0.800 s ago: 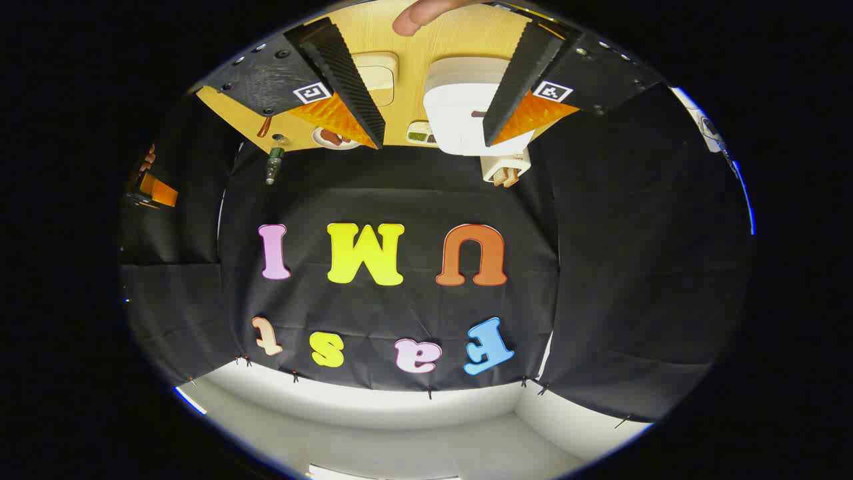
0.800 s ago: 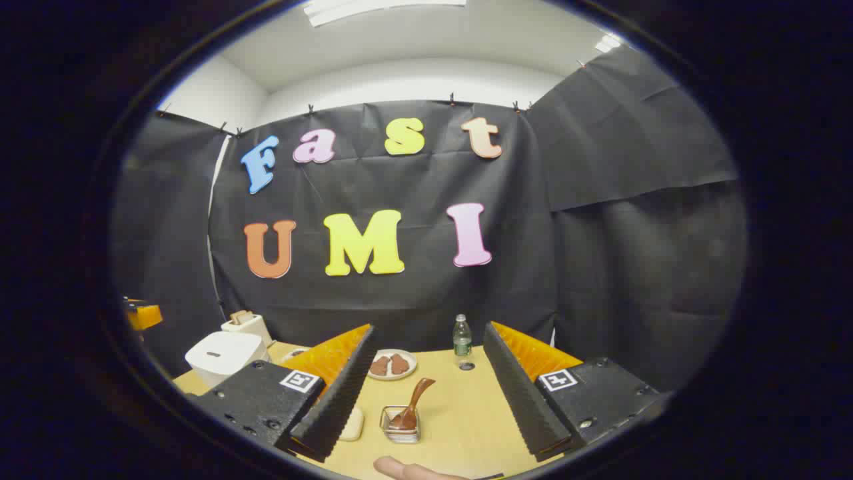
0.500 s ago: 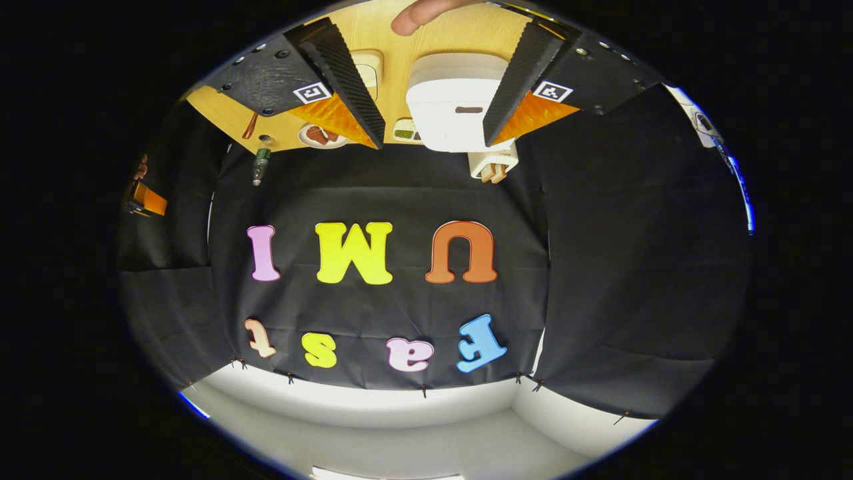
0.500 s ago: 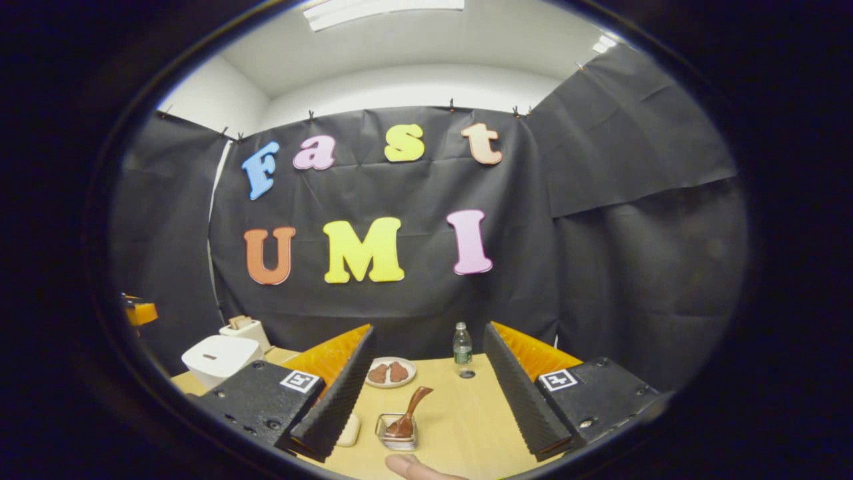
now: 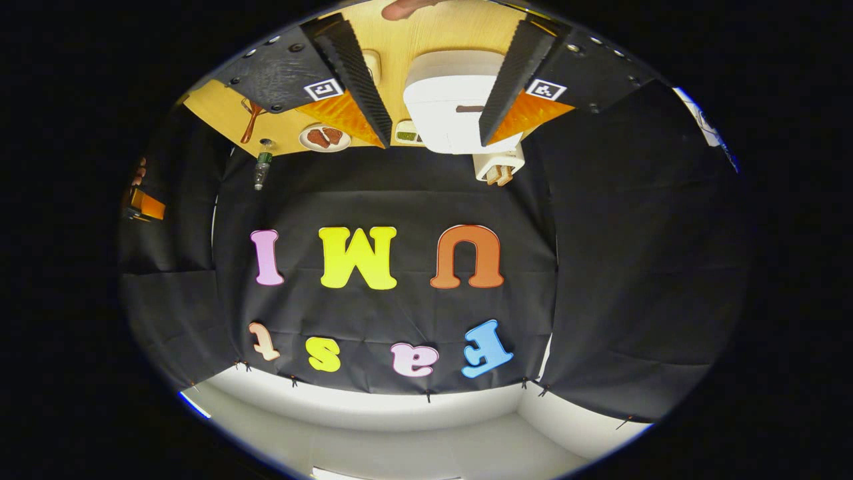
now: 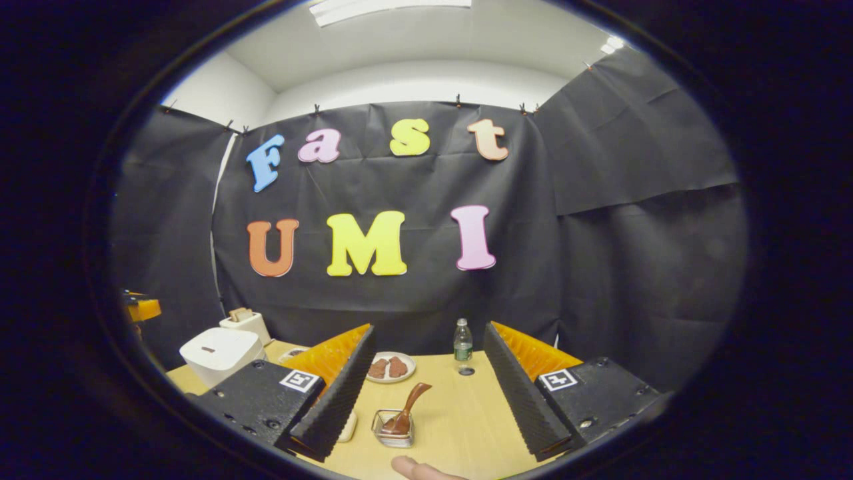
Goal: Close the left gripper, press the button to open the rice cooker; take a wooden spoon from the chopstick holder with the right hand, scoop a spoonful of rice and pour it into the rice cooker, then put the wooden spoon back into the chopstick holder.
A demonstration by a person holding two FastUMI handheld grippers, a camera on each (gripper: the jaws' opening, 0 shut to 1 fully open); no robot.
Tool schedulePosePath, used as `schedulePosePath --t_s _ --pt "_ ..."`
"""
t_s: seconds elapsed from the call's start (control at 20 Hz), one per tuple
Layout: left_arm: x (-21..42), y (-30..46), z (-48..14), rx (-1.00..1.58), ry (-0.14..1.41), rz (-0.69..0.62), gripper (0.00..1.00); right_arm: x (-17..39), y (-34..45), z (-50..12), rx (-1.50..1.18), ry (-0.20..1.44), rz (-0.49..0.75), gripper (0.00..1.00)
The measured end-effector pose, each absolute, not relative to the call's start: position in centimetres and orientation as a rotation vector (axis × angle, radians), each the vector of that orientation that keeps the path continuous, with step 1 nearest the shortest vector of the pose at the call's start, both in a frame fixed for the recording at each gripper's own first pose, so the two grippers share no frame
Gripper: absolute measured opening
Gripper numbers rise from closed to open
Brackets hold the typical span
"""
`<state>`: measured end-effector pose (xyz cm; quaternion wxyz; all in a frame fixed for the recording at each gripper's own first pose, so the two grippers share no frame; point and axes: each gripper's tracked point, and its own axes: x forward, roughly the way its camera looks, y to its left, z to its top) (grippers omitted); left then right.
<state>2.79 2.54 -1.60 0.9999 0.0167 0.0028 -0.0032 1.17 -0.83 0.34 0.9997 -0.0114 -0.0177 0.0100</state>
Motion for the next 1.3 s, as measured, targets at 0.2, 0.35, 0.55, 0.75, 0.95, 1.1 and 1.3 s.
schedulePosePath --t_s 0.2,0.35,0.55,0.75,0.95,1.1,1.3 --pt "4.6 3.5 -2.6 0.028 0.037 -0.015 0.56 0.8 -0.7 1.0 -0.022 -0.077 0.023 1.0" --pt "6.0 4.5 -3.4 0.018 0.063 -0.004 0.42 0.9 -2.1 1.8 -0.021 -0.12 -0.039 1.0" --pt "8.8 5.2 -5.1 -0.001 0.089 0.012 0.42 2.0 -1.9 0.6 -0.014 -0.088 -0.038 1.0" --pt "11.3 6.8 -6.9 0.003 0.141 0.038 0.04 4.2 -1.7 -1.8 0.022 -0.042 -0.011 1.0" --pt "16.6 8.0 -10.9 0.018 0.216 0.079 0.02 6.5 -1.8 -3.9 0.016 -0.011 -0.001 1.0" --pt "16.3 8.6 -11.6 0.024 0.262 0.09 0.0 7.7 -1.8 -5.1 0.01 0.007 0.008 1.0" --pt "18.6 9.3 -14.0 0.064 0.321 0.109 0.0 8.6 -2.2 -6.3 -0.015 0.007 0.003 1.0"
